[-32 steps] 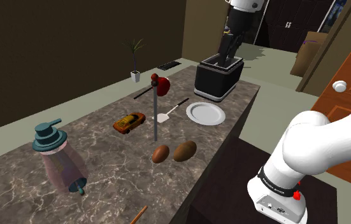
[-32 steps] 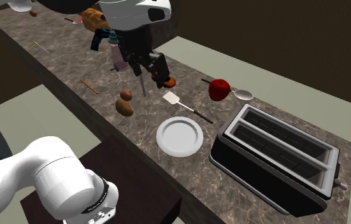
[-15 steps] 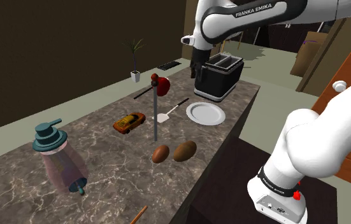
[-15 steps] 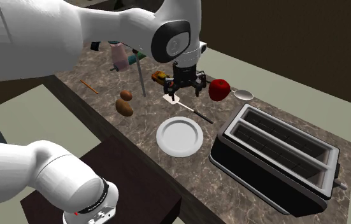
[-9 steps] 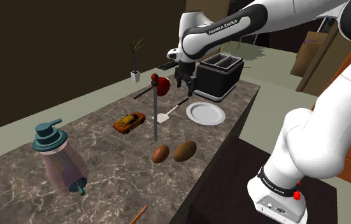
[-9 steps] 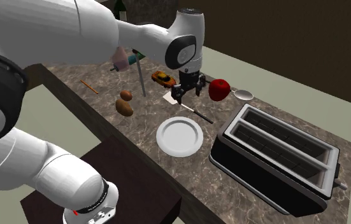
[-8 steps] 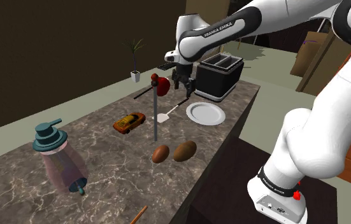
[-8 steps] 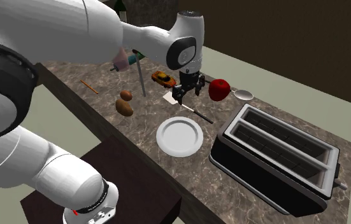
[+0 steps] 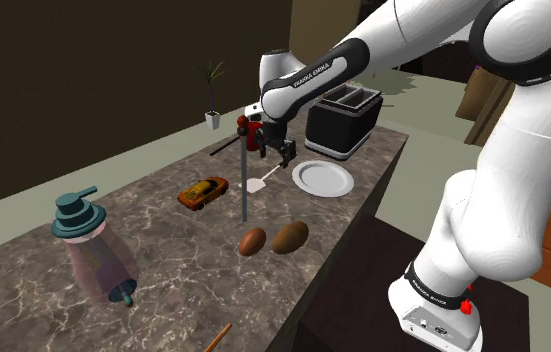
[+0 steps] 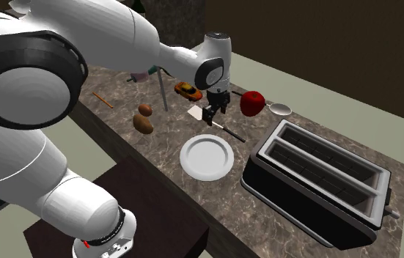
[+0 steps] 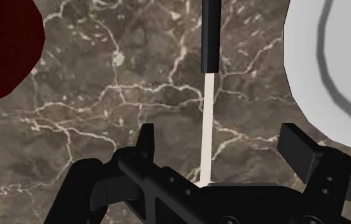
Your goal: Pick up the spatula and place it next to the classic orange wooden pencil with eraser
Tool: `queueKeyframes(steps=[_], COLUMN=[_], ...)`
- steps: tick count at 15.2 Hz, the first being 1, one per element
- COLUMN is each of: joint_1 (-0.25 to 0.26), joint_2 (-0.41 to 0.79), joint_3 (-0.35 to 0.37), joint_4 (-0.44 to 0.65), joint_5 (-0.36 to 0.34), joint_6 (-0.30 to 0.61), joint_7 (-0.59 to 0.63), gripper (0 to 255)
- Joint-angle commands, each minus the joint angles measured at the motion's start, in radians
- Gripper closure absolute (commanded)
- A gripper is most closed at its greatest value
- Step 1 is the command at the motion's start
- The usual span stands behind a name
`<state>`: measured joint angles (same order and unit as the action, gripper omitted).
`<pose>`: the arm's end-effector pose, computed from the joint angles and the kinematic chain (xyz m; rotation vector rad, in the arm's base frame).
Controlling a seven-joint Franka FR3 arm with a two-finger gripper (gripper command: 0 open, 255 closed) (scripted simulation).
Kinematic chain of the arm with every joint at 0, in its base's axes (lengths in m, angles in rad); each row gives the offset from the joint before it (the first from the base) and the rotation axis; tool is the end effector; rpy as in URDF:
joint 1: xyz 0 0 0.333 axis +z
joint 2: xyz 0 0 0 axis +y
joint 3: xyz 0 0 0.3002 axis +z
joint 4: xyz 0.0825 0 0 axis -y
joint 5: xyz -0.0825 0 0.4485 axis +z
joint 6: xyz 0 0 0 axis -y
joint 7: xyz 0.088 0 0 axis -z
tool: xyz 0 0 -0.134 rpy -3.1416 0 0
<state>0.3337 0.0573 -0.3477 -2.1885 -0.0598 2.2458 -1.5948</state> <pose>0.5894 -0.0119 0.2803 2.1339 2.2385 -0.0705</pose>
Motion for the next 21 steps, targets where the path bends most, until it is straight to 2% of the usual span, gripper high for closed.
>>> queueKeyframes(steps=[1, 4, 11, 12, 21], joint_1=[-0.003, -0.005, -0.005, -0.005, -0.005], joint_2=[0.020, 0.041, 0.041, 0.041, 0.041], joint_3=[-0.001, -0.001, -0.001, -0.001, -0.001], joint_4=[-0.008, -0.021, -0.021, -0.021, -0.021], joint_5=[0.007, 0.016, 0.016, 0.016, 0.016], joint_6=[0.027, 0.061, 0.061, 0.061, 0.061], joint_7=[-0.011, -0.017, -0.017, -0.017, -0.017], gripper=[0, 0, 0, 255, 255])
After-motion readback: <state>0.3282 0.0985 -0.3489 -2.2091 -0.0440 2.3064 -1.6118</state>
